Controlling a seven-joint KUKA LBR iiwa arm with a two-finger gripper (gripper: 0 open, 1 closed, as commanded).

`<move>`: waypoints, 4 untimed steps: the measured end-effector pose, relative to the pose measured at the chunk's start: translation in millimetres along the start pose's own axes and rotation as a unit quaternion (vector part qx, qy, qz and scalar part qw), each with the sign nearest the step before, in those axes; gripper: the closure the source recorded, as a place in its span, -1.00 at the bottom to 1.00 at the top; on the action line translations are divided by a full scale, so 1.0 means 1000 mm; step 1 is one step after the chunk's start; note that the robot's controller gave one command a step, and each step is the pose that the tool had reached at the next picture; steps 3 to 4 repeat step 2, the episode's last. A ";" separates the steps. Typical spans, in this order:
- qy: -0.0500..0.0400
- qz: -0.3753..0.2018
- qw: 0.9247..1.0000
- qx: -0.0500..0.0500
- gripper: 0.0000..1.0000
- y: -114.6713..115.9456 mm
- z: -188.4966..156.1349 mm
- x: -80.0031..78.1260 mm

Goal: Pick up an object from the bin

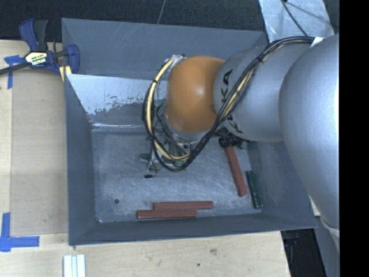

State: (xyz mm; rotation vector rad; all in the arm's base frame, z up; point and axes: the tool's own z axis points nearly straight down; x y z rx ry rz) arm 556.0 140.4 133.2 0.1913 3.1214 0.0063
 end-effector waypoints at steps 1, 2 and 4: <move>0.007 0.006 1.000 0.003 1.00 -0.020 -0.047 0.001; 0.003 0.004 1.000 0.000 1.00 0.019 -0.107 0.025; 0.003 0.004 1.000 0.000 1.00 0.019 -0.107 0.025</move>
Offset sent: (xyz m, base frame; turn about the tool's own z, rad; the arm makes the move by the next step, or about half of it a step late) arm -0.0251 0.0185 0.1019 0.0135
